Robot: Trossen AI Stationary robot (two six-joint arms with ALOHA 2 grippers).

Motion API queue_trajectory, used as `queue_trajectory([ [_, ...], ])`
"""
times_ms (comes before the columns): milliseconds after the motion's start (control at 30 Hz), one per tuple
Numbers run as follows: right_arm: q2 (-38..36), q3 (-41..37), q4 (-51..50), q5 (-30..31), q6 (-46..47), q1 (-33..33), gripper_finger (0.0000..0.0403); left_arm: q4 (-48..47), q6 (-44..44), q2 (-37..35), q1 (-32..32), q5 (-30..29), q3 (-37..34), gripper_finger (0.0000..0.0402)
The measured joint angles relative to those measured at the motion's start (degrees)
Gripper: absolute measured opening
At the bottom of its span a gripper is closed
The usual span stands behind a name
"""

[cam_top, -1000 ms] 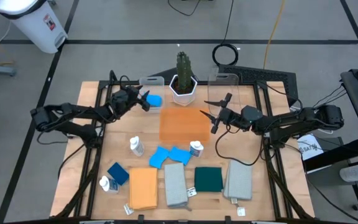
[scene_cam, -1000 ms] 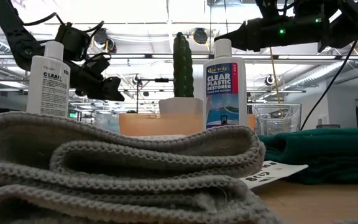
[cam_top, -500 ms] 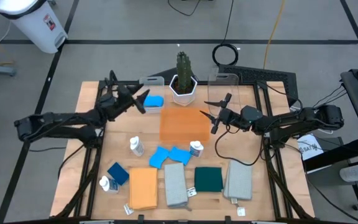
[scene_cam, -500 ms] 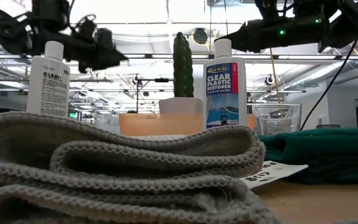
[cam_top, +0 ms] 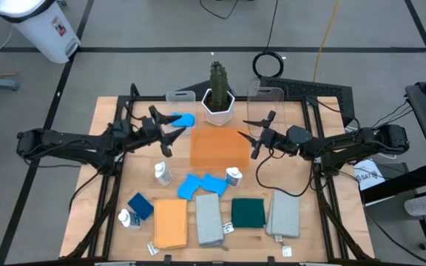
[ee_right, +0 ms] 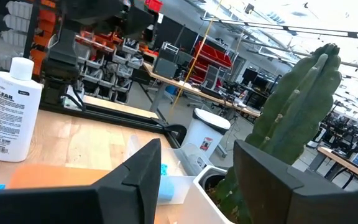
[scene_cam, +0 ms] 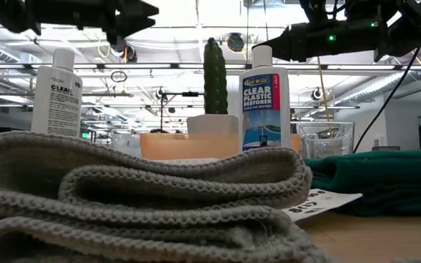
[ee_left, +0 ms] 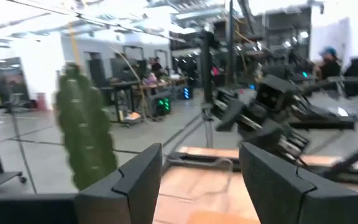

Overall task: Pick & Place Kitchen Items
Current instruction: Put the blue sponge into the white bin

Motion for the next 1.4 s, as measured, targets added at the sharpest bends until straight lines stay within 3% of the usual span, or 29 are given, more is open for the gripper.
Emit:
queue_trajectory([
  [167, 0.0, 0.0, -0.3, 0.0, 0.0, 0.0, 0.017, -2.9, -1.7, 0.9, -3.2, -0.1, 2.5, 0.0231],
  [367, 0.0, 0.0, -0.4, 0.0, 0.0, 0.0, 0.017, -11.7, -4.1, 2.3, -6.6, 3.9, 5.8, 0.0299],
  [467, 0.0, 0.0, -0.4, 0.1, -0.1, 0.0, 0.0169, -20.0, -3.1, 3.5, -9.6, 8.1, 8.1, 0.0328],
  [633, 0.0, 0.0, -0.4, 0.0, -0.2, 0.0, 0.017, -38.6, -3.6, 4.5, -16.3, 8.7, 15.2, 0.0345],
  [800, 0.0, 0.0, -0.4, 0.1, -0.2, 0.0, 0.017, -57.5, -12.9, 4.1, -25.0, 4.9, 24.3, 0.0334],
  [933, 0.0, 0.0, -0.4, 0.1, 0.0, 0.0, 0.0171, -72.3, -20.6, 4.3, -32.8, -4.9, 29.5, 0.0313],
  [1033, 0.0, 0.0, -0.1, 0.1, 0.2, 0.0, 0.0169, -81.7, -32.7, 4.1, -37.2, -11.3, 31.0, 0.0296],
  [1267, 0.0, 0.0, 0.6, 0.0, -0.1, 0.0, 0.0167, -97.2, -59.0, 4.5, -43.9, -8.1, 31.0, 0.0266],
  [1400, 0.0, 0.0, 1.5, 0.0, -0.5, 0.0, 0.0167, -103.5, -67.9, 4.8, -46.4, -11.1, 31.0, 0.0254],
])
